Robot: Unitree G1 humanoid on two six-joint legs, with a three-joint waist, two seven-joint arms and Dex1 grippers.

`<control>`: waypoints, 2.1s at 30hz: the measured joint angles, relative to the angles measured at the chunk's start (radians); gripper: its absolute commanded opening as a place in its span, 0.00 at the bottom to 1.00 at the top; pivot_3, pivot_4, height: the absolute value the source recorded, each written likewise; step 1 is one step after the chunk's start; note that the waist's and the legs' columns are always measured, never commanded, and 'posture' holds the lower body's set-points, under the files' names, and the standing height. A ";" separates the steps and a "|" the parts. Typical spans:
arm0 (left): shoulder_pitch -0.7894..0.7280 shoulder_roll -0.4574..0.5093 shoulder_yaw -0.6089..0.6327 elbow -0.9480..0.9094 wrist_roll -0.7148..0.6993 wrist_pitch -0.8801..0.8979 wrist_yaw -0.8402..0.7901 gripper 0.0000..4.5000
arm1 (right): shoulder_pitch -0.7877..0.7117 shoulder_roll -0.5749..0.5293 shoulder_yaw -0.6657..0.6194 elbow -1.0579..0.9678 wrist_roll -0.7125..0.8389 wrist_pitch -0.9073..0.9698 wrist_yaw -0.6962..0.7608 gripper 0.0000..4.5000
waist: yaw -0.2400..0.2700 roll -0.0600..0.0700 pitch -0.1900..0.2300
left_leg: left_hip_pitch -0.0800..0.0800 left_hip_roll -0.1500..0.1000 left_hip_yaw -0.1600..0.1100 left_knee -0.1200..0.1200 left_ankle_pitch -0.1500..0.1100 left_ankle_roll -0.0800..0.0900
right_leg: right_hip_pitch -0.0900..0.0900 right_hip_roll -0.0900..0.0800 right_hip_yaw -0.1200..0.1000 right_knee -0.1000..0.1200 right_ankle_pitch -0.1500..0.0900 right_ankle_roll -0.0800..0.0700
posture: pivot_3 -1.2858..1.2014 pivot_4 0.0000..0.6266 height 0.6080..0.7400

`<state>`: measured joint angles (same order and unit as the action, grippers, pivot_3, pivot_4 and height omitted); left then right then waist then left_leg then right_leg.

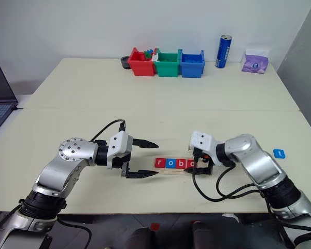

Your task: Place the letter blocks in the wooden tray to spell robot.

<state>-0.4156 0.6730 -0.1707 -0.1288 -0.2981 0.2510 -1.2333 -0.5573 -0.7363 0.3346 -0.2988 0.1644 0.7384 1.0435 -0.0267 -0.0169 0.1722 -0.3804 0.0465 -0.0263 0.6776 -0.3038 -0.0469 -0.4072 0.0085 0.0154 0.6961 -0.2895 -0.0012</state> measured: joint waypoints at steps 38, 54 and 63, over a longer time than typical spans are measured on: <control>0.010 0.013 0.000 -0.021 0.006 0.001 0.004 1.00 | 0.058 -0.059 0.083 0.072 -0.173 -0.166 0.026 0.00 | -0.002 0.000 0.000 | 0.001 0.000 0.000 0.000 0.000 0.000 | 0.000 0.000 0.001 0.001 0.000 0.000 | 0.52 0.24 1.00; 0.029 0.038 0.002 0.019 0.028 -0.044 0.004 1.00 | 0.027 0.003 0.118 0.085 -0.192 -0.173 0.045 0.00 | -0.002 0.000 0.000 | 0.001 0.000 0.000 0.000 0.000 0.000 | 0.000 0.000 0.000 0.001 0.000 0.000 | 0.52 0.24 1.00; 0.034 0.038 0.002 0.019 0.028 -0.044 0.021 1.00 | 0.018 0.033 0.118 0.086 -0.193 -0.173 0.046 0.00 | -0.002 0.000 0.000 | 0.001 0.000 0.000 0.000 0.000 0.000 | 0.000 0.000 0.000 0.001 0.000 0.000 | 0.52 0.24 1.00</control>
<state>-0.3821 0.7106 -0.1686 -0.1100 -0.2697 0.2075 -1.2124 -0.5398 -0.7030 0.4529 -0.2128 -0.0282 0.5658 1.0892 -0.0289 -0.0169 0.1722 -0.3799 0.0465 -0.0261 0.6777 -0.3038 -0.0469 -0.4073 0.0088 0.0155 0.6968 -0.2895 -0.0013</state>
